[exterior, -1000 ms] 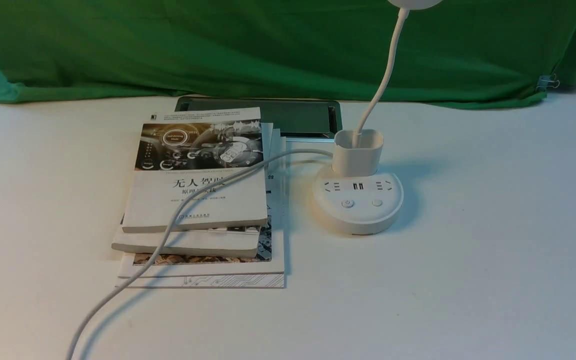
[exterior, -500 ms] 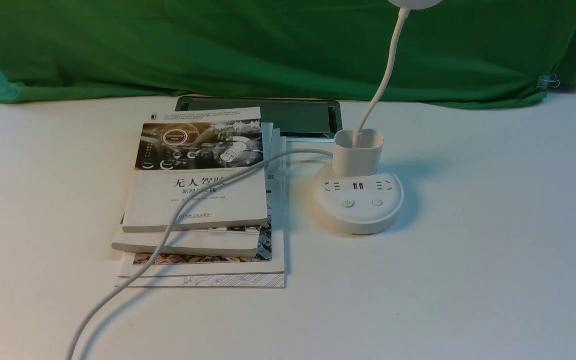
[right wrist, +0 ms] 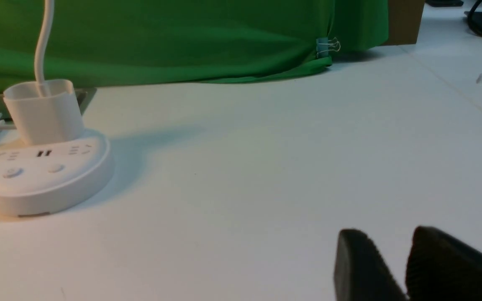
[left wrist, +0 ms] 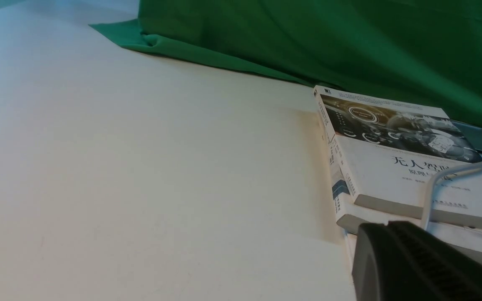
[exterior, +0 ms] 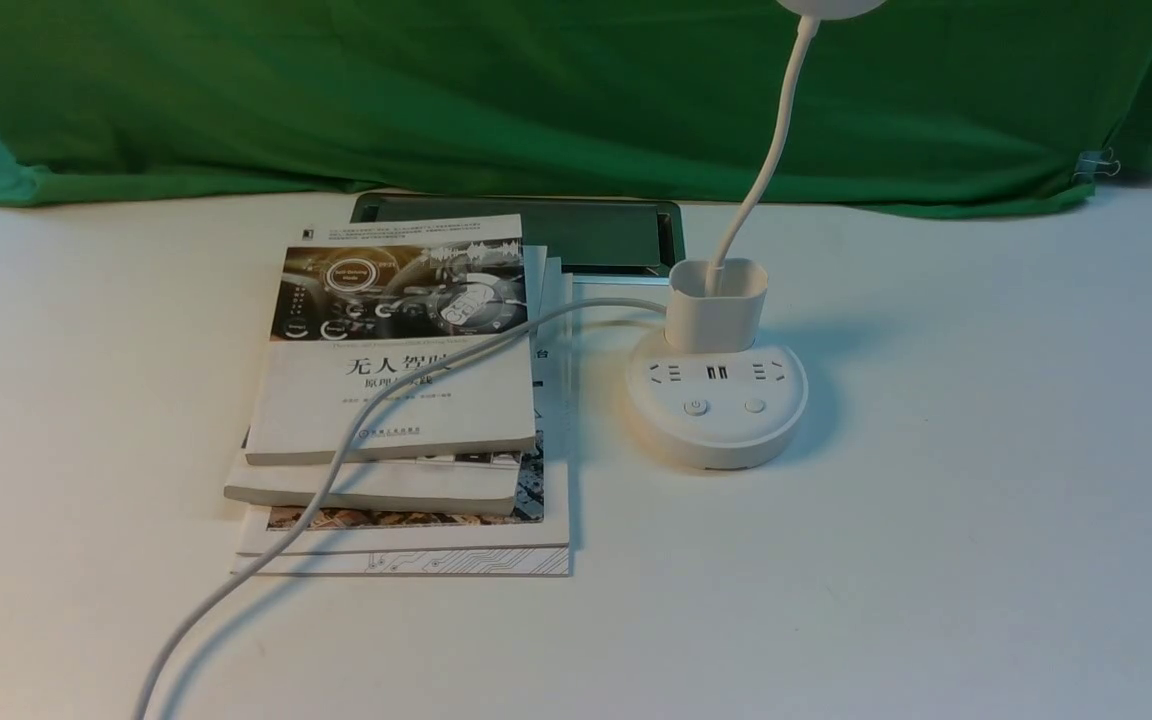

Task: Turn on the desk lamp on the white desktop with your hand.
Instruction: 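Press the button on the base of the white desk lamp with the right gripper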

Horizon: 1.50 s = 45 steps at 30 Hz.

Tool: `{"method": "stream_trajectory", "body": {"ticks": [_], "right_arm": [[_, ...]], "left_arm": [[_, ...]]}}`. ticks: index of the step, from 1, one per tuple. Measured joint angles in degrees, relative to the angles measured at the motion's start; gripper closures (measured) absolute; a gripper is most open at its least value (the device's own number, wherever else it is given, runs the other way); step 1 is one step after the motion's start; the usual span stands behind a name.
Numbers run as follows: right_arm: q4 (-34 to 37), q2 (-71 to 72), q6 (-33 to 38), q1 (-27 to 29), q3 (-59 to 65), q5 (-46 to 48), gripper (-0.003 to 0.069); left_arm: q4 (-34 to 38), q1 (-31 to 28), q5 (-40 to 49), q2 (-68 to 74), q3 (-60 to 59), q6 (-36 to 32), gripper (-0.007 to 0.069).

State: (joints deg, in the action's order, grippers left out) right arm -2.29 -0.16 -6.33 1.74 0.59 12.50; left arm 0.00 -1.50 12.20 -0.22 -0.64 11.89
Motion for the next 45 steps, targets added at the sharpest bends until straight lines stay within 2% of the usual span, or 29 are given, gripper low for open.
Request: {"method": "stream_trajectory", "body": {"ticks": [3,5,6,7,8,10,11,12,13,15,18,23,24,25,28,30,32,33,35,38,40,41,42,45], "right_arm": [[0.43,0.00,-1.46,0.00,0.00,0.00,0.0419],[3.38,0.00,-7.52,0.00,0.00,-0.44,0.0419],[5.67,0.00,-12.20,0.00,0.00,-0.57,0.0419],[9.34,0.00,-20.70,0.00,0.00,-1.10,0.0419],[9.90,0.00,-22.11,0.00,0.00,-1.20,0.0419],[15.06,0.00,-38.87,0.00,0.00,-1.77,0.0419],[15.27,0.00,-41.31,0.00,0.00,-1.77,0.0419],[16.29,0.00,-47.93,0.00,0.00,-1.77,0.0419],[16.60,0.00,-50.31,0.00,0.00,-1.77,0.0419],[16.13,0.00,-50.42,0.00,0.00,-1.77,0.0419],[14.92,0.00,-46.47,0.00,0.00,-1.83,0.0419],[14.57,0.00,-35.78,0.00,0.00,-3.72,0.0419],[14.57,0.00,-35.78,0.00,0.00,-3.95,0.0419],[14.45,0.00,-30.28,0.00,-0.07,-5.09,0.0427],[14.45,-0.80,-20.53,0.00,-3.25,-3.75,0.0476],[14.45,-3.76,-12.38,-0.04,-8.53,-2.11,0.0547],[14.45,-9.74,-1.13,-0.06,-16.87,1.74,0.0620],[14.45,-10.43,-1.13,-0.06,-16.87,1.74,0.0620],[14.41,-18.80,9.39,-0.06,-27.10,8.48,0.0630],[14.46,-31.54,19.86,-0.11,-40.18,18.60,0.0631],[14.65,-39.16,23.32,-0.65,-48.80,26.10,0.0631],[14.72,-41.62,23.54,-0.86,-50.31,26.81,0.0631],[14.79,-48.39,25.83,-2.47,-56.31,32.64,0.0631],[14.79,-56.65,28.21,-5.76,-62.30,37.19,0.0631]], "left_arm": [[0.00,0.00,0.00,0.00,0.00,0.00,0.0603],[0.00,0.00,0.00,0.00,0.00,0.00,0.0603],[0.31,0.00,0.00,0.00,0.00,0.00,0.0603],[0.00,0.00,0.00,0.00,0.00,0.00,0.0603],[0.00,0.00,0.00,0.00,0.00,0.00,0.0603],[0.00,0.00,0.00,0.00,0.00,0.00,0.0603],[0.31,0.00,0.00,0.00,0.00,0.00,0.0603],[0.31,0.00,0.00,0.00,0.00,0.00,0.0603],[0.31,0.00,0.00,0.00,0.00,0.00,0.0603],[0.31,0.00,0.00,0.00,0.00,0.00,0.0603],[0.31,0.00,0.00,0.00,0.00,0.00,0.0603],[0.00,0.00,0.00,0.00,0.00,0.00,0.0603],[0.31,0.00,0.00,0.00,0.00,0.00,0.0603],[0.31,0.00,0.00,0.00,0.00,0.00,0.0603],[0.31,0.00,0.00,0.00,0.00,0.00,0.0603],[0.00,0.00,0.00,0.00,0.00,0.00,0.0603],[0.00,0.00,0.00,0.00,0.00,0.00,0.0603],[0.00,0.00,0.00,0.00,0.00,0.00,0.0603],[0.31,0.00,0.00,0.00,0.00,0.00,0.0603],[0.31,0.00,0.00,0.00,0.00,0.00,0.0603],[0.00,0.00,0.00,0.00,0.00,0.00,0.0603],[0.00,0.00,0.00,0.00,0.00,0.00,0.0603],[0.31,0.00,0.00,0.00,0.00,0.00,0.0603],[0.00,0.00,0.00,0.00,0.00,0.00,0.0603]]}}
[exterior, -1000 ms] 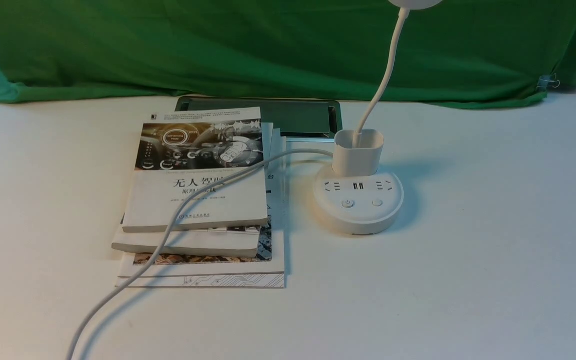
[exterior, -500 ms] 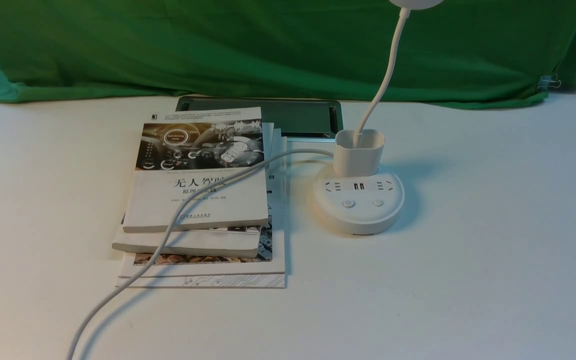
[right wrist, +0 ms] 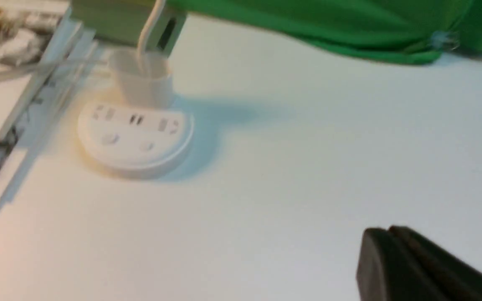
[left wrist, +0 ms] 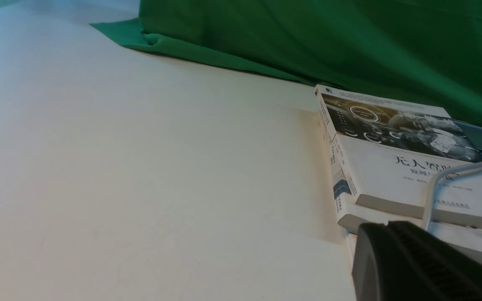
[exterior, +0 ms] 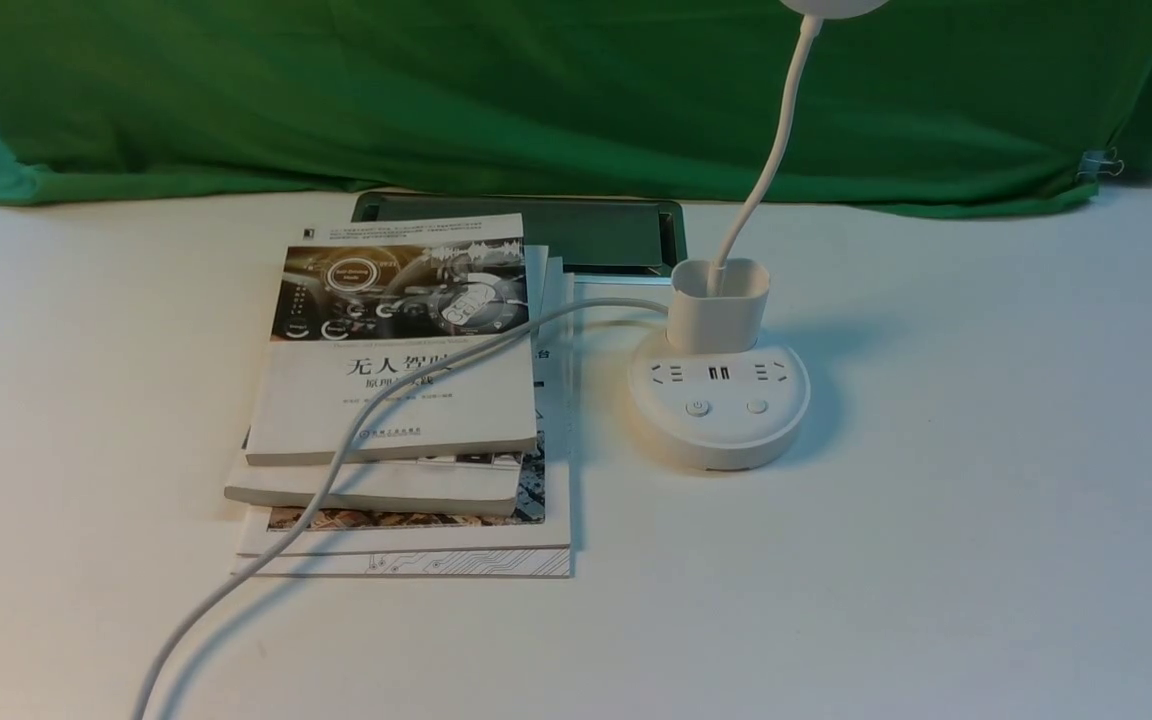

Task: Turn on the desk lamp on the white desktop with your hand.
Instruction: 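Press the button on the base of the white desk lamp with the right gripper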

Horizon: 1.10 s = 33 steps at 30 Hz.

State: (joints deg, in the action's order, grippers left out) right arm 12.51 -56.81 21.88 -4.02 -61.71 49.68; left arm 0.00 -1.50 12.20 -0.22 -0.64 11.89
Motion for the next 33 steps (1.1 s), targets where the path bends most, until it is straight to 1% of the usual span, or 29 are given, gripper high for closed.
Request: {"method": "stream_trajectory", "body": {"ticks": [2,4,5,10,11,15,17,20,27,33], "right_arm": [[-0.05,-7.87,1.42,-3.91,-3.23,1.34,0.0631],[-0.11,-12.29,2.14,-6.52,-4.87,1.59,0.0631],[-0.25,-15.99,2.34,-9.07,-6.42,1.60,0.0631],[-1.85,-30.57,2.83,-14.62,-12.25,0.58,0.0631],[-1.85,-30.57,2.83,-14.62,-12.25,0.58,0.0631],[-2.37,-42.58,3.13,-17.35,-17.96,-0.97,0.0631],[-2.37,-44.58,3.13,-17.89,-18.84,-1.76,0.0631],[-2.31,-50.43,3.17,-19.40,-20.78,-5.92,0.0631],[-2.31,-56.94,3.17,-20.46,-21.15,-11.38,0.0629],[-2.31,-58.78,2.84,-20.46,-21.15,-14.79,0.0629]], "left_arm": [[0.31,0.00,0.00,0.00,0.00,0.00,0.0603],[0.00,0.00,0.00,0.00,0.00,0.00,0.0603],[0.31,0.00,0.00,0.00,0.00,0.00,0.0603],[0.31,0.00,0.00,0.00,0.00,0.00,0.0603],[0.31,0.00,0.00,0.00,0.00,0.00,0.0603],[0.31,0.00,0.00,0.00,0.00,0.00,0.0603],[0.31,0.00,0.00,0.00,0.00,0.00,0.0603],[0.31,0.00,0.00,0.00,0.00,0.00,0.0603],[0.31,0.00,0.00,0.00,0.00,0.00,0.0603],[0.31,0.00,0.00,0.00,0.00,0.00,0.0603]]}}
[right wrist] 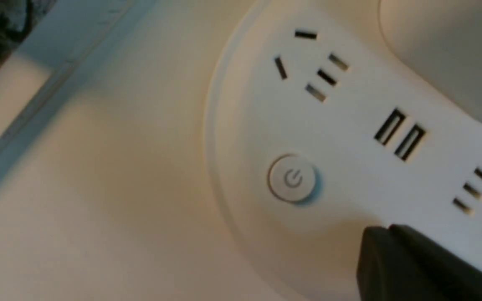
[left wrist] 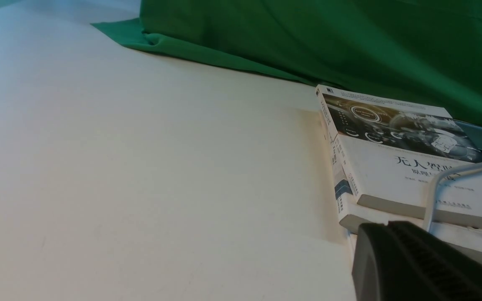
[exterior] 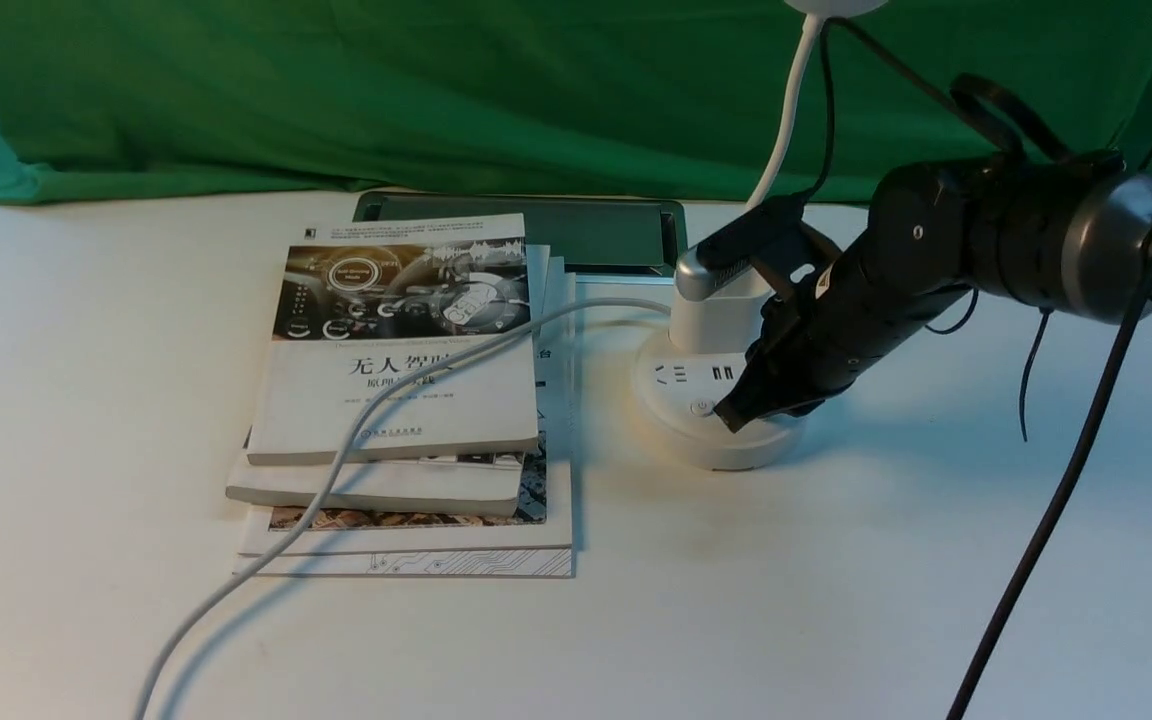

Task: Turn on the desk lamp on the white desktop with your hand.
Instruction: 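Press the button on the base of the white desk lamp with the right gripper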

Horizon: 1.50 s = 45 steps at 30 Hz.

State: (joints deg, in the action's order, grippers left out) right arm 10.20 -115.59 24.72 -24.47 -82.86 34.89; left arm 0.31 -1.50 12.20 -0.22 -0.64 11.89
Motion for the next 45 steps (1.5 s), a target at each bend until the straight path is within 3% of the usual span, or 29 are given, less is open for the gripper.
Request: {"method": "stream_trajectory", "body": {"ticks": [10,35,45], "right_arm": [[-4.23,0.00,-3.83,0.00,-0.05,-1.86,0.0629],[-6.48,-1.73,-3.99,-1.18,-1.06,-0.72,0.0629],[-5.77,14.26,-4.38,-0.91,1.03,8.53,0.0625]], "left_arm": [[0.00,0.00,0.00,0.00,0.00,0.00,0.0603],[0.00,0.00,0.00,0.00,0.00,0.00,0.0603],[-0.31,0.00,0.00,0.00,0.00,0.00,0.0603]]}}
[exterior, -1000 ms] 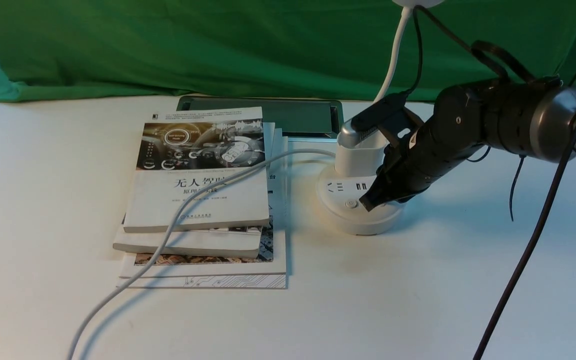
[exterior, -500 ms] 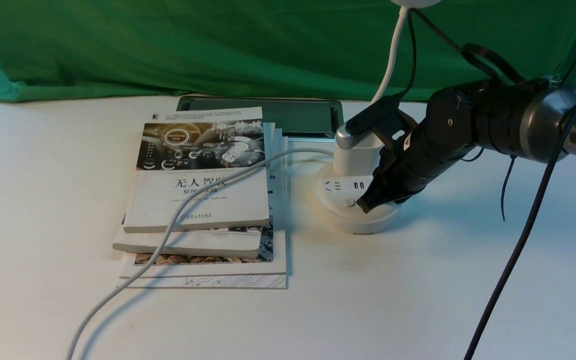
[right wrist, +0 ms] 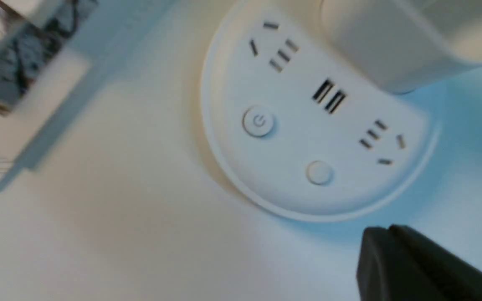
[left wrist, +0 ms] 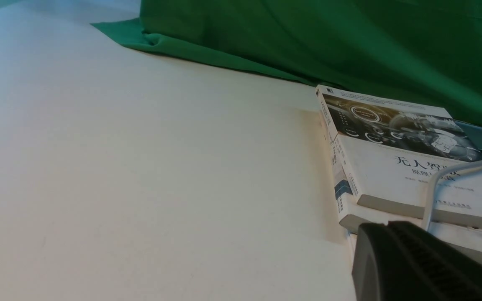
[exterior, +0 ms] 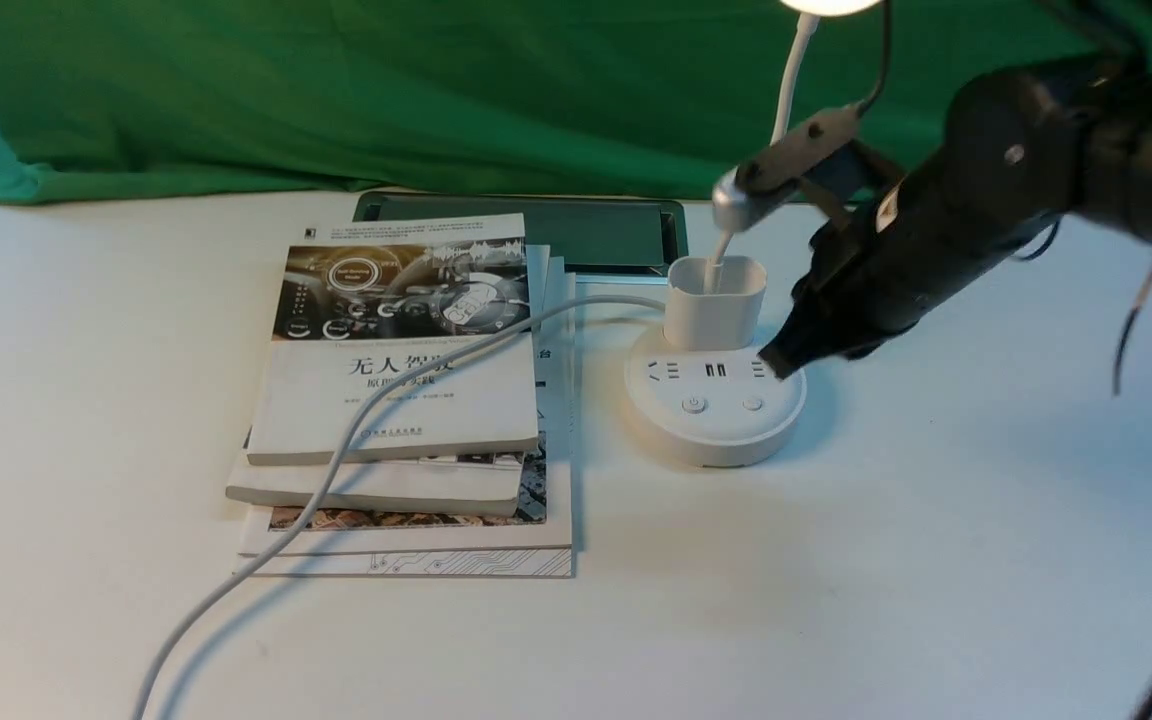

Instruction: Turn on the desk lamp on the white desktop with your hand.

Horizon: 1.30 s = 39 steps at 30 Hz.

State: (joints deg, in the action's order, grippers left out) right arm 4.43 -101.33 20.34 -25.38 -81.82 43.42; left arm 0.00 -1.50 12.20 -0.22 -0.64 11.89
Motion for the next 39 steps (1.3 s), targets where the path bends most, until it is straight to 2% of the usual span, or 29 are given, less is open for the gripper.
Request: {"method": "stream_trajectory", "body": {"ticks": [5,8,12,17,20,26,32,36,39], "right_arm": [[0.00,13.65,-3.53,0.25,8.35,-2.75,0.0620],[0.07,26.11,-6.51,0.25,19.51,-9.36,0.0620],[0.14,39.20,-9.43,0.25,28.52,-15.50,0.0620],[0.25,56.04,-16.23,0.32,36.40,-14.93,0.0613],[0.25,63.16,-17.85,0.32,39.42,-13.29,0.0603],[-0.89,74.32,-13.38,0.32,45.48,-16.05,0.0594],[-5.66,83.88,-12.44,0.44,58.54,-32.70,0.0578],[-6.03,88.43,-16.51,2.97,66.21,-36.11,0.0571],[-6.09,93.75,-19.55,10.38,73.75,-36.73,0.0568]], "left_arm": [[0.31,0.00,0.00,0.00,0.00,0.00,0.0603],[0.31,0.00,0.00,0.00,0.00,0.00,0.0603],[0.00,0.00,0.00,0.00,0.00,0.00,0.0603],[0.31,0.00,0.00,0.00,0.00,0.00,0.0603],[0.31,0.00,0.00,0.00,0.00,0.00,0.0603],[0.31,0.00,0.00,0.00,0.00,0.00,0.0603],[0.00,0.00,0.00,0.00,0.00,0.00,0.0603],[0.31,0.00,0.00,0.00,0.00,0.00,0.0603],[0.31,0.00,0.00,0.00,0.00,0.00,0.0603]]}}
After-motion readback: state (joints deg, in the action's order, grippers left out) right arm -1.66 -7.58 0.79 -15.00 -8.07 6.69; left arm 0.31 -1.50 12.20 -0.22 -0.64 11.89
